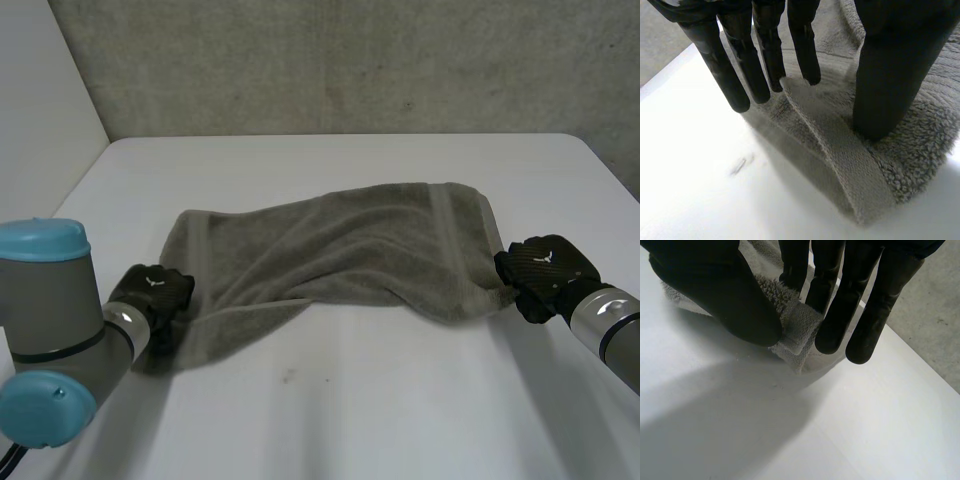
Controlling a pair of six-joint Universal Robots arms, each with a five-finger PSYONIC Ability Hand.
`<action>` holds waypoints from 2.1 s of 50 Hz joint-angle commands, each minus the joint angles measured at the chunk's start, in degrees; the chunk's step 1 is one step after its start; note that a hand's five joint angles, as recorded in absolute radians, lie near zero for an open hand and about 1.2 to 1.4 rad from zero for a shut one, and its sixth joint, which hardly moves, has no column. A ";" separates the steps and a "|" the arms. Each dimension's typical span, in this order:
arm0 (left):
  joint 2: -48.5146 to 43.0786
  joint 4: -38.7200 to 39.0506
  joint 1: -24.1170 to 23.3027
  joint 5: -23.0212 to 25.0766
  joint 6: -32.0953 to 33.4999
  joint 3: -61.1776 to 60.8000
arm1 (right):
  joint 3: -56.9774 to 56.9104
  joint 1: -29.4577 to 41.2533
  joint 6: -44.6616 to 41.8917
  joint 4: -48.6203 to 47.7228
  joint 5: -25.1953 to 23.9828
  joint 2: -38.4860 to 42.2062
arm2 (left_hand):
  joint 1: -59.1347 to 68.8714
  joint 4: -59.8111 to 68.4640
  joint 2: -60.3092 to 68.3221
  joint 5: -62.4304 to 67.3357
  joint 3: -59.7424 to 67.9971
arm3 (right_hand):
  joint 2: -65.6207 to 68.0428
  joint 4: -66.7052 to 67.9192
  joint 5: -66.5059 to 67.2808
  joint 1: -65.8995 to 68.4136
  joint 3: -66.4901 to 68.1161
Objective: Fold the laundry
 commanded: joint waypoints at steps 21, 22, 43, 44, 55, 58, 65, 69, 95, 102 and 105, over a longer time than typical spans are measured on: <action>6.08 0.21 -0.74 -0.67 -0.26 -7.36 | -0.53 0.07 -0.98 0.70 0.18 -0.97 | 43.79 43.74 43.78 44.01 43.78 | 12.66 11.59 13.25 25.27 11.81; 6.08 0.21 -0.74 -0.67 -0.26 -7.36 | -1.22 -0.10 -0.98 1.83 0.35 -2.54 | 43.79 43.74 43.78 44.01 43.79 | 12.66 11.59 13.25 25.27 11.81; 35.87 -7.87 1.71 3.99 0.00 5.65 | -37.09 -9.51 -8.36 43.68 -0.09 -15.73 | 43.79 43.74 43.78 44.01 43.79 | 12.66 11.59 13.25 25.27 11.81; 35.87 -7.87 1.72 3.99 0.00 5.65 | -37.09 -9.51 -8.88 43.59 0.00 -15.73 | 43.79 43.74 43.78 44.01 43.79 | 12.66 11.59 13.25 25.27 11.81; 22.99 -6.56 5.50 5.04 0.09 1.25 | -29.80 -8.02 -16.96 43.68 2.19 -6.27 | 43.79 43.74 43.78 44.01 43.79 | 12.66 11.59 13.25 25.27 11.81; 15.96 -5.68 4.62 5.05 0.35 3.09 | -30.75 -6.01 -17.68 43.59 5.08 -1.87 | 43.79 43.74 43.78 44.01 43.79 | 12.66 11.59 13.25 25.27 11.81; 2.30 -4.53 2.60 4.61 0.44 18.83 | -43.99 1.02 -17.07 38.78 16.06 7.10 | 43.79 43.74 43.78 44.01 43.79 | 12.66 11.59 13.25 25.27 11.81; -3.05 -3.48 1.55 3.29 -0.78 39.59 | -54.14 3.85 -14.95 30.23 20.13 9.23 | 43.79 43.74 43.78 44.01 43.79 | 12.66 11.59 13.25 25.27 11.81; -2.36 18.39 2.07 0.03 -13.71 26.00 | -34.13 5.08 -2.38 -1.14 13.55 5.44 | 43.79 43.74 43.78 44.01 43.79 | 12.66 11.59 13.25 25.27 11.81; -4.03 25.60 2.33 3.46 -13.10 10.96 | -25.16 5.08 -3.35 -0.80 9.24 9.22 | 43.79 43.74 43.78 44.01 43.79 | 12.66 11.59 13.25 25.27 11.81; -2.98 25.88 3.56 4.17 -13.01 5.06 | -21.99 4.64 -4.84 0.60 8.79 9.75 | 43.79 43.74 43.78 44.01 43.79 | 12.66 11.59 13.25 25.27 11.81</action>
